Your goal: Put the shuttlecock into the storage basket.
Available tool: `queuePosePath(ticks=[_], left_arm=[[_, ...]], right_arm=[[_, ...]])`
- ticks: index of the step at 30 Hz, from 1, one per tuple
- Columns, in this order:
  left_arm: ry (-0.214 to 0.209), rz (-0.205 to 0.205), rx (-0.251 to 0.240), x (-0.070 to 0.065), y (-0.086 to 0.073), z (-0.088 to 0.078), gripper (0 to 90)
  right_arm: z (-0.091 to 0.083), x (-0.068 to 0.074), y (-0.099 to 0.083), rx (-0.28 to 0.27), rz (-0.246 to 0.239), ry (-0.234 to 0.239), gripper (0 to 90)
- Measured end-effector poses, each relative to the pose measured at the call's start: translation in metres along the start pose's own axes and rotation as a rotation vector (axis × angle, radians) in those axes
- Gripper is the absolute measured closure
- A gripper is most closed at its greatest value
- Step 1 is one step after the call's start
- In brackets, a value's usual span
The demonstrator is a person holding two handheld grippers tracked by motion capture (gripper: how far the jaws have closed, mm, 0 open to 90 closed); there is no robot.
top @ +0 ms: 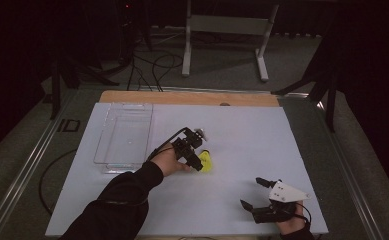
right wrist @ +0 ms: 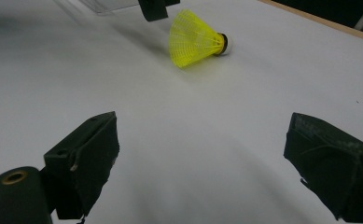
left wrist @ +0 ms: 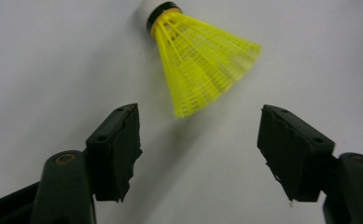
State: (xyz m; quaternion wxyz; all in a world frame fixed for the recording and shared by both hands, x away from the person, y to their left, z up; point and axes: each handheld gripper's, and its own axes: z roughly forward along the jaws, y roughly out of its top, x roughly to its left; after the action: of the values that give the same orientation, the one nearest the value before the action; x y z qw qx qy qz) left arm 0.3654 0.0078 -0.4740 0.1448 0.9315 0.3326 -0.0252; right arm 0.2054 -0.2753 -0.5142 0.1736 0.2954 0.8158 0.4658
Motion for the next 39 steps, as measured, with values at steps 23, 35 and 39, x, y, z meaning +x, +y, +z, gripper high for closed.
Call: queuePosePath(ticks=[23, 35, 39], left_arm=[[0.003, -0.016, 0.079, 0.011, 0.019, 0.035, 71.0], [-0.001, 0.005, 0.076, 0.009, 0.022, 0.036, 83.0], [0.005, 0.023, 0.094, 0.007, 0.025, 0.036, 87.9]], right_arm=[[0.000, 0.000, 0.000, 0.001, 0.000, 0.004, 10.3], [0.000, 0.000, 0.000, 0.005, -0.002, 0.005, 10.3], [0.001, 0.000, 0.000, 0.007, 0.003, 0.005, 10.3]])
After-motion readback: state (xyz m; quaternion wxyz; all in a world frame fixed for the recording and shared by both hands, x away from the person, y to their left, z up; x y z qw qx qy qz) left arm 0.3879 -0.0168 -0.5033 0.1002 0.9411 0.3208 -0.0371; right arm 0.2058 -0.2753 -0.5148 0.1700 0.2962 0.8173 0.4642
